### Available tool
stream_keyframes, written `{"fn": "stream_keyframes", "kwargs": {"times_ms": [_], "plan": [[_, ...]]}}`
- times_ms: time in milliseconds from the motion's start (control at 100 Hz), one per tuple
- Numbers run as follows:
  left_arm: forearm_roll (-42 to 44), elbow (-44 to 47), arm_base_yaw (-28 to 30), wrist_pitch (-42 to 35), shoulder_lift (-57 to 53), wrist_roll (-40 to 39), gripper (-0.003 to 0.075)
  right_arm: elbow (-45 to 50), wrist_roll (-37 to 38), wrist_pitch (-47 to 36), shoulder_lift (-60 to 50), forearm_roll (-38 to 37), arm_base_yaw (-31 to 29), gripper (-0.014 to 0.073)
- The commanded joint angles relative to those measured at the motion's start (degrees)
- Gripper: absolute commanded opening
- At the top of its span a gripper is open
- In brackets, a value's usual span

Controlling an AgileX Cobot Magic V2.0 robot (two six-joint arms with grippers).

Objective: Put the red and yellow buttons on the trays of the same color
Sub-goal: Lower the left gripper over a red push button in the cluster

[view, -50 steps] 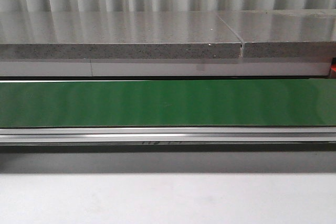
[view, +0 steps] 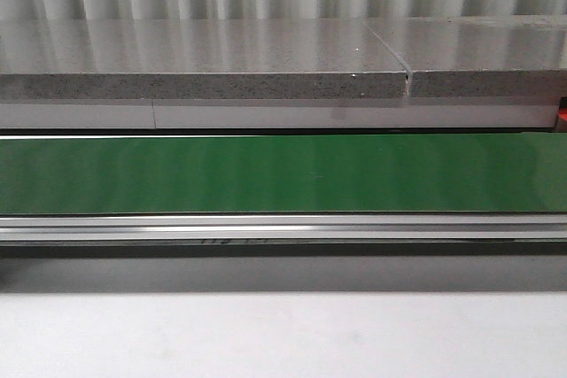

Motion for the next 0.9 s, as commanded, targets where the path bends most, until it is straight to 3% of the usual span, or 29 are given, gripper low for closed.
{"fn": "stream_keyframes", "kwargs": {"times_ms": [0, 210, 500, 600, 890], "plan": [[0.1, -0.3, -0.4, -6.1, -2.1, -0.4, -0.0020, -0.3, -0.2, -4.8, -0.9, -0.7, 0.0, -0.0069], [0.1, -11.2, -0.4, -0.1, 1.5, -0.4, -0.0020, -0.3, -0.2, -4.8, -0.9, -0.7, 0.0, -0.0069], [1.8, -34.8, -0.4, 33.7, 17.2, -0.4, -0.0020, -0.3, -0.2, -4.8, -0.9, -0.7, 0.0, -0.0069], [1.9, -40.9, -0.4, 41.7, 23.2, -0.4, -0.0020, -0.3, -0.2, -4.8, -0.9, -0.7, 0.0, -0.0069], [-0.1, -44.2, -0.4, 44.6, 32.9, -0.4, -0.0020, -0.3, -0.2, -4.8, -0.9, -0.7, 0.0, -0.0069]]}}
